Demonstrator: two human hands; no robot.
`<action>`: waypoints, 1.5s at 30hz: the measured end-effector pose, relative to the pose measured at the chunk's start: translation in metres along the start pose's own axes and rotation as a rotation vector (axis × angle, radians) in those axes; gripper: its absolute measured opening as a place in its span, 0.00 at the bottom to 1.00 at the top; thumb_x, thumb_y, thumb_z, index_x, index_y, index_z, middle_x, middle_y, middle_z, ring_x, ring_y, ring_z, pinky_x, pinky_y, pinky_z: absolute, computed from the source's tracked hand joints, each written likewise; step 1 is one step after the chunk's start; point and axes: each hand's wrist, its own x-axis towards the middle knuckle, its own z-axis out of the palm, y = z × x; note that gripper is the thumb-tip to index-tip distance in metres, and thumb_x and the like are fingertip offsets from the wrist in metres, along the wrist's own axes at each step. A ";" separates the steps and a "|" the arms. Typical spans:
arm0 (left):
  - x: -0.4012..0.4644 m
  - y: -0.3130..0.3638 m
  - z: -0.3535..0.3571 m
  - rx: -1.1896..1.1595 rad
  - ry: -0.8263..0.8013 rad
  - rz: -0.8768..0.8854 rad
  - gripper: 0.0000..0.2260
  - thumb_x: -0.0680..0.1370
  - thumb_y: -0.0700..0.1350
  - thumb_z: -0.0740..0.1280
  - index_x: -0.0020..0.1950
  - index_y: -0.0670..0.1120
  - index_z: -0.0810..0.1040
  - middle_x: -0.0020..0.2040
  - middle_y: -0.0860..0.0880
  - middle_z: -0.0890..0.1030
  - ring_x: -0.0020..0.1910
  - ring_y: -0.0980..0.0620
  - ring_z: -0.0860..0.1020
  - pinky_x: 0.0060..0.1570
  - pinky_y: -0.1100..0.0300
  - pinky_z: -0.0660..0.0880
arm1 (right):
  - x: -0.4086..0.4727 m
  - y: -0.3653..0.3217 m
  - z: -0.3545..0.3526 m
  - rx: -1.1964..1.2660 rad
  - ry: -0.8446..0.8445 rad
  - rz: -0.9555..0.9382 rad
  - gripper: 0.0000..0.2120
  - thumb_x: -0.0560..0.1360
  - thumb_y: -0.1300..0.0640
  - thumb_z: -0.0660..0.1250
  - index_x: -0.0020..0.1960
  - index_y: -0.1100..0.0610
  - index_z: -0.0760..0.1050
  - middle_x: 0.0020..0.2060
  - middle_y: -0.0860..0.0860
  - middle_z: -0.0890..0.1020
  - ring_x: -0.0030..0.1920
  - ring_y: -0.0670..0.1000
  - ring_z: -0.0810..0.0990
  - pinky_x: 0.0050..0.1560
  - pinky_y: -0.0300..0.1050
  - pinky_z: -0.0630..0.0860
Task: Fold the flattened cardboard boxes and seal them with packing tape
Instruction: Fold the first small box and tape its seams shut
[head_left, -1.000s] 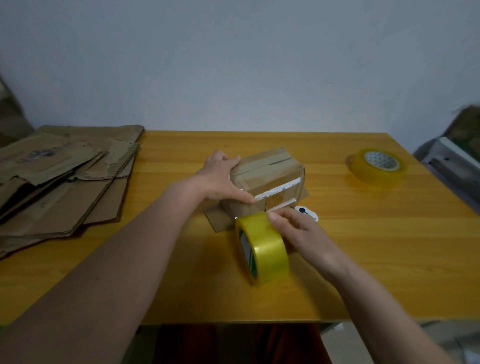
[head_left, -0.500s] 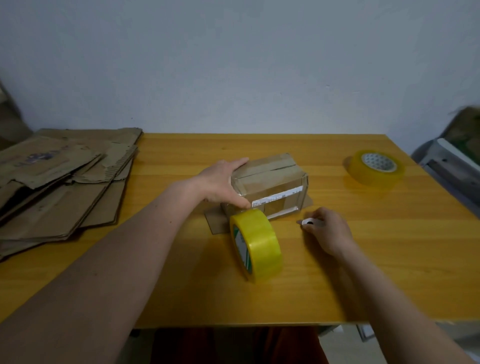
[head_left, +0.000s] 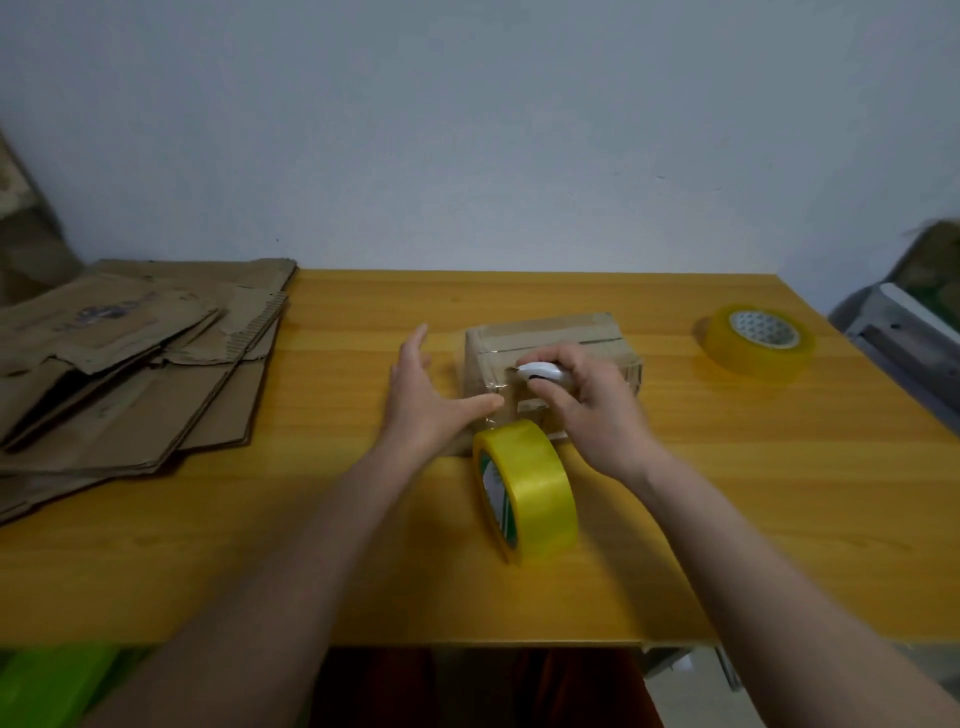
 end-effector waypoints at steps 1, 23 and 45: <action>-0.006 -0.005 0.001 -0.109 -0.005 -0.159 0.46 0.62 0.47 0.82 0.75 0.49 0.61 0.65 0.48 0.71 0.64 0.48 0.73 0.62 0.51 0.73 | 0.002 0.001 0.003 -0.007 -0.024 0.014 0.10 0.77 0.64 0.65 0.52 0.50 0.76 0.48 0.47 0.80 0.48 0.43 0.78 0.46 0.33 0.75; -0.026 -0.021 0.026 -0.762 -0.266 -0.514 0.04 0.77 0.38 0.67 0.43 0.43 0.75 0.47 0.43 0.81 0.47 0.48 0.79 0.44 0.57 0.76 | 0.007 -0.012 0.009 -0.543 -0.185 -0.259 0.10 0.71 0.63 0.72 0.52 0.58 0.81 0.44 0.53 0.78 0.49 0.53 0.76 0.45 0.46 0.71; -0.025 -0.016 0.018 -0.724 -0.355 -0.444 0.07 0.76 0.35 0.68 0.40 0.43 0.75 0.42 0.45 0.83 0.45 0.49 0.80 0.52 0.54 0.76 | -0.006 0.021 -0.031 -0.322 -0.046 0.005 0.10 0.70 0.62 0.74 0.48 0.50 0.79 0.44 0.43 0.80 0.46 0.45 0.77 0.45 0.40 0.73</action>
